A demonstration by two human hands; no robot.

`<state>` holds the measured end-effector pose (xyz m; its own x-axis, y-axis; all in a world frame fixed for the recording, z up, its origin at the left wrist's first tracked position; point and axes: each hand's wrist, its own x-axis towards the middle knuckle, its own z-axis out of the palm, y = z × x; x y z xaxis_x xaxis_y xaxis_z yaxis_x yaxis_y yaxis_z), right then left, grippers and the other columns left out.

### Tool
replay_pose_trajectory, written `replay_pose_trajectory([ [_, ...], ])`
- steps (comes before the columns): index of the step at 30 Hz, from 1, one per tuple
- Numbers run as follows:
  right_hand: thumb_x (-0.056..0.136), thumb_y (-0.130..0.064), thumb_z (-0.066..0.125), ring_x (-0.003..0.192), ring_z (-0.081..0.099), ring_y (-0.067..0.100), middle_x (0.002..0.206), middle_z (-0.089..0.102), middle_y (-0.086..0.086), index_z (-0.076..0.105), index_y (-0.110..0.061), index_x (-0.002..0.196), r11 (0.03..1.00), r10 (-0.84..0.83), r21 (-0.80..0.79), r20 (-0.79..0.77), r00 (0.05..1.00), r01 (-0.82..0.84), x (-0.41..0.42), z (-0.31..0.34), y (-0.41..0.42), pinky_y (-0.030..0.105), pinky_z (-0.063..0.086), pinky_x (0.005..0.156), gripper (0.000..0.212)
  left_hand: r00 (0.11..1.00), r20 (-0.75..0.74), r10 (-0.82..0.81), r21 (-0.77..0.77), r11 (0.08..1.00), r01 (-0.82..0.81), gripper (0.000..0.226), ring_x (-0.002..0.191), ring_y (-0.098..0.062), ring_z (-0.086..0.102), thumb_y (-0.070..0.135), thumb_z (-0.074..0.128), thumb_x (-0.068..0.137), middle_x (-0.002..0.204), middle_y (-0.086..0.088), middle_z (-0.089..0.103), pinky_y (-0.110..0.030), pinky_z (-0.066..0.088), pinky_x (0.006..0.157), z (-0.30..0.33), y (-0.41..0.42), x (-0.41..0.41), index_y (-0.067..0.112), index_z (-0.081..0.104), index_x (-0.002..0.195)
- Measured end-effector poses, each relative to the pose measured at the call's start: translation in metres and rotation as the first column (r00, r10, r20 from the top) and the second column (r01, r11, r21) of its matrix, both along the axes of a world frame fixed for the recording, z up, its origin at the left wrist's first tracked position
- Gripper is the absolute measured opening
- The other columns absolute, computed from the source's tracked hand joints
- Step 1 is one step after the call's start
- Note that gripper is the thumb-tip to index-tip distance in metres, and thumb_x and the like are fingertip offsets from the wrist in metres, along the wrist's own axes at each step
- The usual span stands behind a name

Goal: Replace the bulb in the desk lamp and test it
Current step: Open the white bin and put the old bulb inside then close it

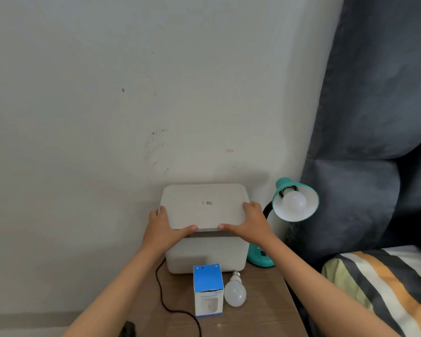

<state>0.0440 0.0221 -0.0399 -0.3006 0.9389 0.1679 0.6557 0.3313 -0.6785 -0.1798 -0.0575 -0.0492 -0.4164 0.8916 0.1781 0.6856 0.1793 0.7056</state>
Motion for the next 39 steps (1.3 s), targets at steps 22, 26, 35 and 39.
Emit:
replay_pose_trajectory([
  [22, 0.051, -0.074, 0.07, 0.126, 0.035, 0.018, 0.138, 0.031, 0.004, 0.037, -0.014, 0.134, 0.999, -0.038, -0.008, 0.173, 0.984, 0.04, 0.167, -0.101, -0.234, 0.018, 0.028, 0.094, 0.108, 0.997, -0.001, -0.079, -0.101, 0.992, 0.078, 0.106, 0.12, -0.011, 0.035, 0.07, 0.07, 0.055, 0.132, 0.004, 0.031, -0.025, 0.037, 0.096, -0.106, -0.229, 0.155, 0.018, 0.026, 0.136],
  [26, 0.052, -0.073, 0.071, 0.129, 0.031, 0.019, 0.14, 0.026, 0.003, 0.033, -0.015, 0.136, 0.995, -0.01, -0.099, 0.152, 0.988, 0.026, 0.181, -0.132, -0.252, 0.017, 0.026, 0.097, 0.109, 0.994, 0.023, -0.106, -0.199, 0.974, 0.108, 0.104, 0.118, -0.011, 0.036, 0.071, 0.068, 0.056, 0.132, 0.003, 0.031, -0.027, 0.041, 0.096, -0.134, -0.247, 0.171, 0.018, 0.023, 0.134],
  [35, 0.06, -0.063, 0.075, 0.137, 0.022, 0.024, 0.149, 0.012, 0.007, 0.02, -0.015, 0.141, 0.981, -0.019, -0.186, 0.141, 0.99, 0.046, 0.186, -0.158, -0.256, 0.03, 0.026, 0.112, 0.109, 0.981, -0.118, -0.156, -0.221, 0.967, 0.128, 0.104, 0.121, -0.015, 0.032, 0.073, 0.062, 0.061, 0.133, 0.0, 0.032, -0.029, 0.042, 0.092, -0.15, -0.244, 0.176, 0.017, 0.02, 0.138],
  [39, 0.059, -0.06, 0.077, 0.138, 0.023, 0.025, 0.149, 0.014, 0.009, 0.023, -0.014, 0.141, 0.978, -0.059, -0.194, 0.117, 0.991, 0.081, 0.185, -0.155, -0.251, 0.032, 0.027, 0.112, 0.109, 0.983, -0.104, -0.153, -0.186, 0.974, 0.132, 0.101, 0.123, -0.018, 0.031, 0.071, 0.063, 0.061, 0.136, -0.001, 0.031, -0.033, 0.041, 0.097, -0.148, -0.235, 0.174, 0.016, 0.023, 0.136],
])
